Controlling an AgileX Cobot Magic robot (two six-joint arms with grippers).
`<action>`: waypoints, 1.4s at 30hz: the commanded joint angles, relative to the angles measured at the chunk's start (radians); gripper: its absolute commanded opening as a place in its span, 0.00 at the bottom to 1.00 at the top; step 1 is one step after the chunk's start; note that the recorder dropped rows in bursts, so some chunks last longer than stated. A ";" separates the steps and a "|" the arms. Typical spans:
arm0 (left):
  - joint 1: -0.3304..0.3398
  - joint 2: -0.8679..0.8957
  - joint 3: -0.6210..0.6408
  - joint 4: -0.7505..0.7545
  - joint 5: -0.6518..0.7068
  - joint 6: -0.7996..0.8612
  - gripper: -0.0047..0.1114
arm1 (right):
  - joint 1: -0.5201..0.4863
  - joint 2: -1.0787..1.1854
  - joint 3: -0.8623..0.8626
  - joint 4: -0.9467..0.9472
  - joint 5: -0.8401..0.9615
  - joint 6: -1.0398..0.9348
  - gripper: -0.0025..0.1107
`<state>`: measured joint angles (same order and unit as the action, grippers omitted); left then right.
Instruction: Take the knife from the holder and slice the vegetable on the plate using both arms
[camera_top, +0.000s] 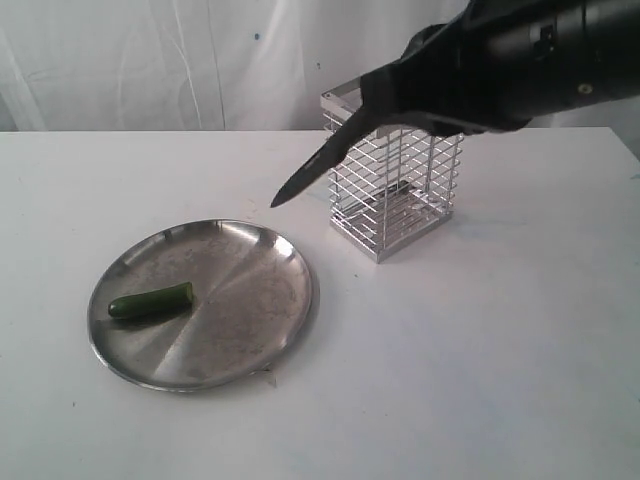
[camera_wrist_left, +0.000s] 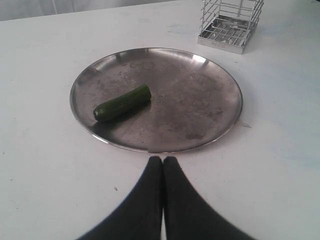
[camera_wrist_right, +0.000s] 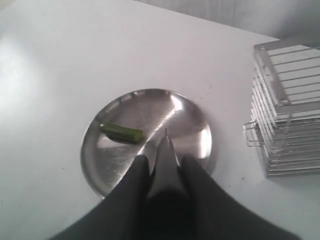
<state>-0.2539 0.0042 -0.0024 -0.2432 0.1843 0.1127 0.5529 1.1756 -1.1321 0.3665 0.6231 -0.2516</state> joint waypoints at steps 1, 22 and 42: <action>0.003 -0.004 0.002 -0.011 -0.006 -0.002 0.04 | 0.073 -0.041 0.077 0.018 -0.074 -0.017 0.02; 0.003 -0.004 0.002 -0.011 -0.006 -0.002 0.04 | 0.261 -0.120 0.306 0.033 -0.369 -0.015 0.02; -0.041 0.027 -0.079 0.419 -0.331 -0.886 0.04 | 0.282 -0.120 0.306 0.079 -0.488 -0.015 0.02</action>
<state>-0.2652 0.0042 -0.0293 -0.1095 -0.1421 -0.5476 0.8220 1.0631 -0.8282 0.4318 0.1782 -0.2561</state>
